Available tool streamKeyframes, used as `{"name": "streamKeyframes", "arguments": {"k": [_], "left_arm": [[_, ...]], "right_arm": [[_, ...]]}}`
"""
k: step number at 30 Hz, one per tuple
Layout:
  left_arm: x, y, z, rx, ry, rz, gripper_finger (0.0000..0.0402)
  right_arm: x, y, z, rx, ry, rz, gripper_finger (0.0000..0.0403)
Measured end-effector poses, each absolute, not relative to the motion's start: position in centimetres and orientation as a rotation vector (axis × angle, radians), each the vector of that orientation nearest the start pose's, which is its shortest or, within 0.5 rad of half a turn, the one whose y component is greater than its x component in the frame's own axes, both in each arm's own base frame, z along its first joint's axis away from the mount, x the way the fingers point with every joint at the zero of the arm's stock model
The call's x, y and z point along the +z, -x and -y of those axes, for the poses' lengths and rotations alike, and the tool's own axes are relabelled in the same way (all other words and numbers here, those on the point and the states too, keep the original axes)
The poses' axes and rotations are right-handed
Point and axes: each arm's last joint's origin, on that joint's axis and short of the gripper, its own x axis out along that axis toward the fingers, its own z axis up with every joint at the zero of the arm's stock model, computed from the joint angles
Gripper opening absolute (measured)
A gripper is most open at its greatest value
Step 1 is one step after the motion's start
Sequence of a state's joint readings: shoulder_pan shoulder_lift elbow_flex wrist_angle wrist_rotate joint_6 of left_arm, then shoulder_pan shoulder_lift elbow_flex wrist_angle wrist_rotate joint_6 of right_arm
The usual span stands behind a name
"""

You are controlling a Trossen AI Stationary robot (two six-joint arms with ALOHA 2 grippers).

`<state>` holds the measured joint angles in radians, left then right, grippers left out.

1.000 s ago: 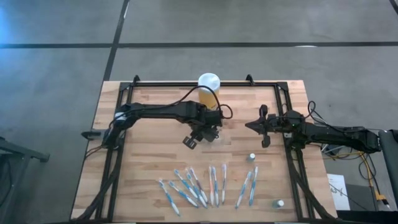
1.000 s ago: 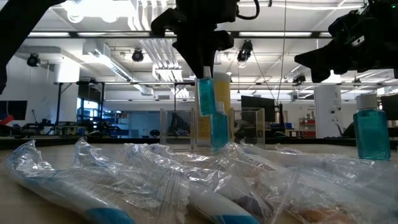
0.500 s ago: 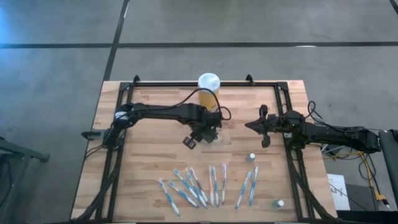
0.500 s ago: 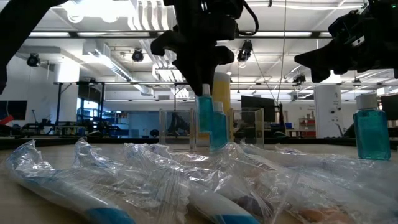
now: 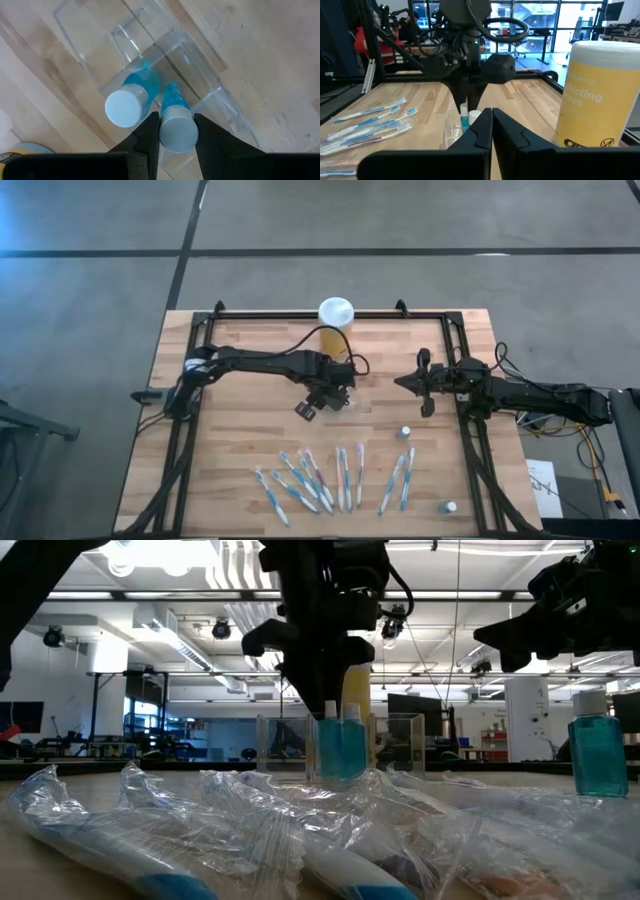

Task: Pick & Place toothbrushing station
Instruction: Put the blue mouthwash into the transparent organizer

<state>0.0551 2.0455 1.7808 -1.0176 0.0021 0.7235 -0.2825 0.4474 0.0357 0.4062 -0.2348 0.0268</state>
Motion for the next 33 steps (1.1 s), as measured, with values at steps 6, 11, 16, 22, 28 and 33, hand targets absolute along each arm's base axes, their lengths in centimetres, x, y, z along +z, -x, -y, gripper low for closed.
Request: {"name": "streamKeyframes", "arguments": {"k": [6,11,16,22,28,33], "left_arm": [[23.7,-41.9,-2.4,-0.371,-0.56,-1.249,0.0122],[23.9,-42.0,-2.4,-0.347,-0.543,-1.252,0.0159],[24.6,-42.1,-2.4,-0.339,-0.541,-1.24,0.0165],[26.0,-42.1,-2.3,-0.331,-0.525,-1.246,0.0166],[28.3,-40.7,-2.2,-0.337,-0.449,-1.352,0.0167],[31.6,-37.6,-1.7,-0.347,-0.237,-1.362,0.0165]], "right_arm": [[17.4,-12.3,2.9,-0.048,-0.028,-0.005,0.0008],[17.4,-12.3,2.9,-0.048,-0.028,-0.005,0.0008],[17.4,-12.3,2.9,-0.048,-0.028,-0.005,0.0008],[17.4,-12.3,2.9,-0.048,-0.028,-0.005,0.0008],[17.4,-12.3,2.9,-0.048,-0.028,-0.005,0.0008],[17.4,-12.3,2.9,-0.048,-0.027,-0.004,0.0008]]}}
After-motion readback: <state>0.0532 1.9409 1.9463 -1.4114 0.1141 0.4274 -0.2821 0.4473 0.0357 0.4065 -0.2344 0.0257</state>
